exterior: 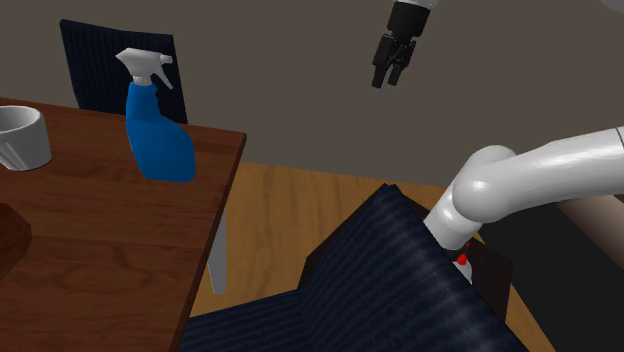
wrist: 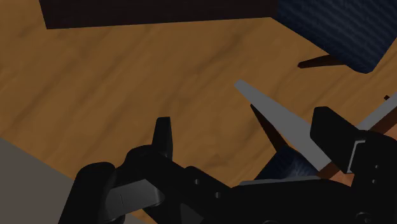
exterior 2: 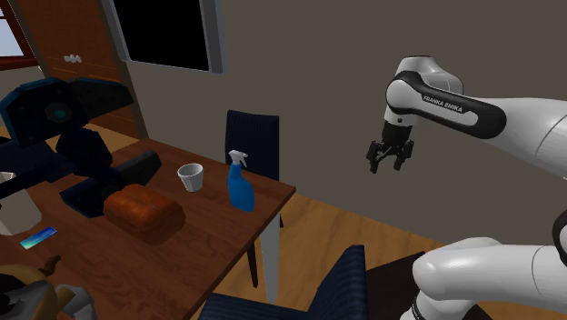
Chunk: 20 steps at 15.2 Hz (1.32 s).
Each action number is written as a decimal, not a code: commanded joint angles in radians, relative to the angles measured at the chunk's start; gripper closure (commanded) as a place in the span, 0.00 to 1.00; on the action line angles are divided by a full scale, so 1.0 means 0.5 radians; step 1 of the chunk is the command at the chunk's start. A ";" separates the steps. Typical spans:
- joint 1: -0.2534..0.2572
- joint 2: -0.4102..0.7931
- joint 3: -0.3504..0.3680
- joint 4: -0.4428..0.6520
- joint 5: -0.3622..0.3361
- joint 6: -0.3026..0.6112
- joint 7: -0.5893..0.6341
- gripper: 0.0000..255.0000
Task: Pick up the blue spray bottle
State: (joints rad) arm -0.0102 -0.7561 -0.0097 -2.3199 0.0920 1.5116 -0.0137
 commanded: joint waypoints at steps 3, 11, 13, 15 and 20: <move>0.046 0.050 0.048 -0.017 0.043 0.126 -0.008 0.00; 0.219 0.304 0.247 -0.009 0.179 0.613 -0.049 0.00; 0.259 0.378 0.299 0.011 0.202 0.728 -0.059 0.00; 0.296 0.455 0.350 0.038 0.220 0.841 -0.069 0.00; 0.378 0.659 0.482 0.131 0.237 1.107 -0.087 0.00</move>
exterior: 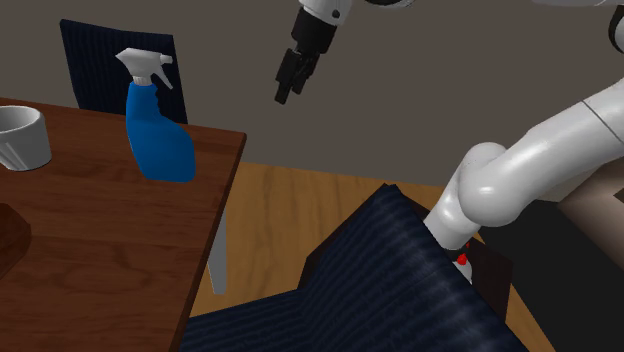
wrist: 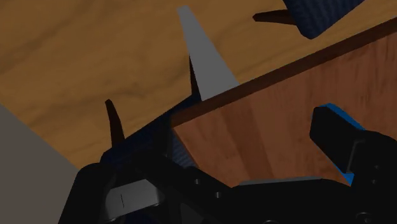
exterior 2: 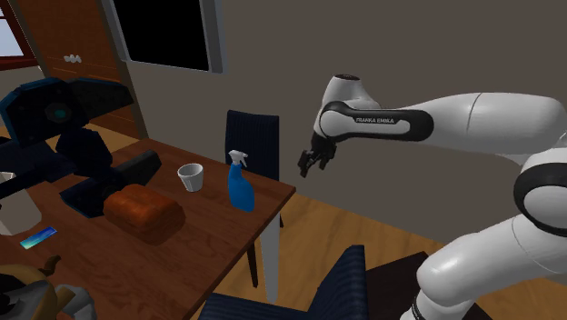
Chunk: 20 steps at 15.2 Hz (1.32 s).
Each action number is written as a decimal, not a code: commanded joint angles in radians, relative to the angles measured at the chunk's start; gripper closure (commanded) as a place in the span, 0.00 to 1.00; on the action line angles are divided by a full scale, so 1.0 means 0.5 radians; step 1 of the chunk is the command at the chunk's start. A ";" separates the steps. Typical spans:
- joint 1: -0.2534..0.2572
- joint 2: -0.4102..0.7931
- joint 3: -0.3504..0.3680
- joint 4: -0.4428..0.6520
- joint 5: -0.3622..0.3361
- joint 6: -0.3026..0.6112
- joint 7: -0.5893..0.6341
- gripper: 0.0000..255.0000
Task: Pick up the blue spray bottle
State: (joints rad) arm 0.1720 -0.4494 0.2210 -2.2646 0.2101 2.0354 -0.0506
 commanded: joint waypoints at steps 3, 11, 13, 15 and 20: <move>0.055 0.175 0.102 0.093 -0.012 0.207 -0.016 0.00; 0.147 0.537 0.321 0.342 -0.154 0.552 0.022 0.00; 0.169 0.633 0.374 0.416 -0.220 0.625 0.046 0.00; 0.192 0.730 0.425 0.494 -0.299 0.693 0.077 0.00; 0.224 0.846 0.473 0.538 -0.404 0.807 0.121 0.00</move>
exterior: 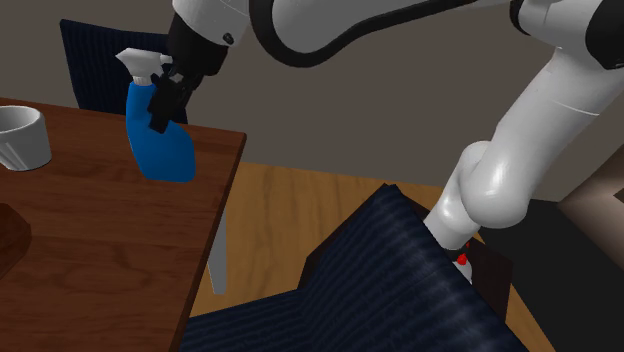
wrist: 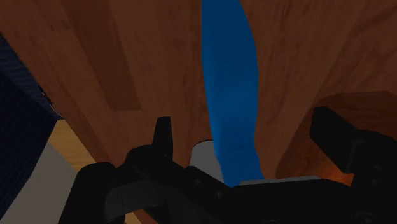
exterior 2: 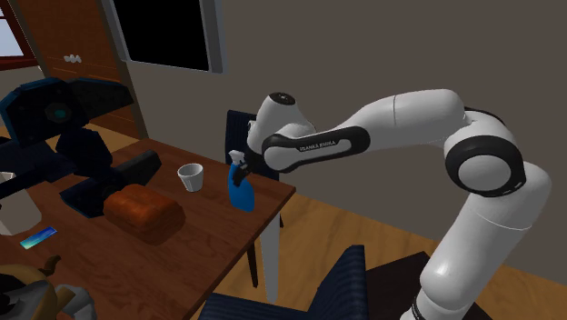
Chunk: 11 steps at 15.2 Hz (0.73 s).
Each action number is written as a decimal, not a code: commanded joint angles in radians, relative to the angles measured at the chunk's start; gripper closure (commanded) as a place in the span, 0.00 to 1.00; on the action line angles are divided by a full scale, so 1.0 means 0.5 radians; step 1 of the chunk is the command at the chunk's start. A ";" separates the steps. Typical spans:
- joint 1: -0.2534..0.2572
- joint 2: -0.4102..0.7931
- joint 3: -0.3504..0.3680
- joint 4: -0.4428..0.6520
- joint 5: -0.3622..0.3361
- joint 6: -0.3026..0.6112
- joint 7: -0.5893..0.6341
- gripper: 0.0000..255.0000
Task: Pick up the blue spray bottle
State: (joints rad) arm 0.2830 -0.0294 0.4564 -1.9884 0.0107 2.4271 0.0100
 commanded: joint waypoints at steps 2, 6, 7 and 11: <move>0.002 0.020 0.004 -0.054 -0.015 0.076 0.007 0.00; 0.004 0.050 0.006 -0.120 -0.038 0.169 0.023 0.00; 0.004 0.050 0.006 -0.120 -0.038 0.169 0.023 0.00; 0.004 0.050 0.006 -0.123 -0.038 0.172 0.023 1.00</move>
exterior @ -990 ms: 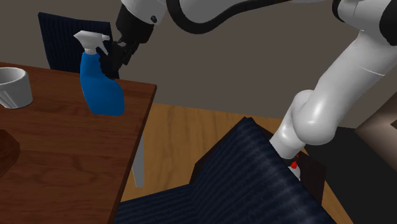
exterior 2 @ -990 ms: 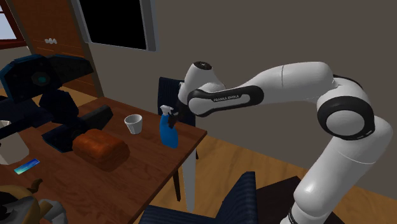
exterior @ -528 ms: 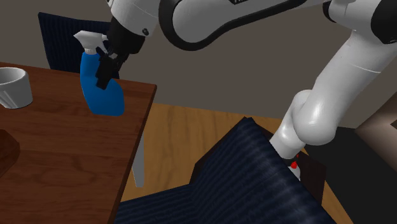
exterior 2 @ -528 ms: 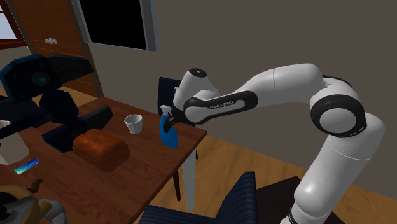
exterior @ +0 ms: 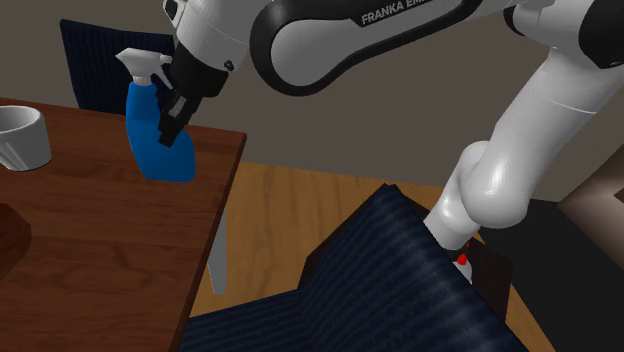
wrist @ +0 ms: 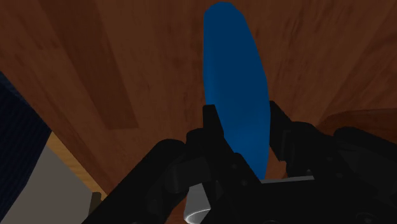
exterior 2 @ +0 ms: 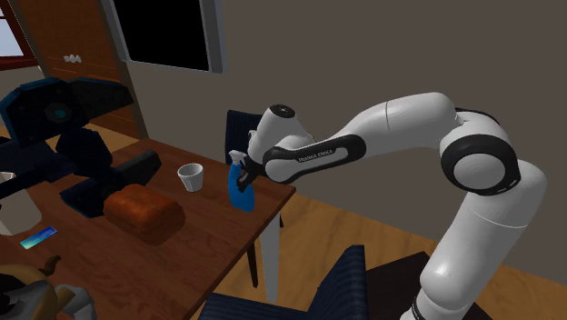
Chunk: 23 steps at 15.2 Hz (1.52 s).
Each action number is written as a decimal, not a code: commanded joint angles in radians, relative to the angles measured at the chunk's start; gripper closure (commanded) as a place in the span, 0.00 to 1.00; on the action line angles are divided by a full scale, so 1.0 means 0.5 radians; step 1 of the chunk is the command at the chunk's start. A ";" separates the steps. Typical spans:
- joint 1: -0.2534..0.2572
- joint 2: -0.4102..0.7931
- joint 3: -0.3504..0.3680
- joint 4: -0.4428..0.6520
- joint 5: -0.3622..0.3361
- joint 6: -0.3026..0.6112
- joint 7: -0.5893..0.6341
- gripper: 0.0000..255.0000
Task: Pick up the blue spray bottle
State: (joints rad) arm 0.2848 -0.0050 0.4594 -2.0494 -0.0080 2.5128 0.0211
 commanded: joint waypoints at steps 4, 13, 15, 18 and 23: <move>0.000 0.001 0.000 0.000 0.000 0.000 0.000 1.00; -0.003 -0.052 -0.005 0.137 0.039 -0.185 -0.026 1.00; -0.004 -0.064 -0.006 0.179 0.046 -0.238 -0.031 1.00; -0.005 -0.077 -0.009 0.246 0.054 -0.317 -0.037 1.00; -0.006 -0.087 -0.011 0.321 0.060 -0.400 -0.041 1.00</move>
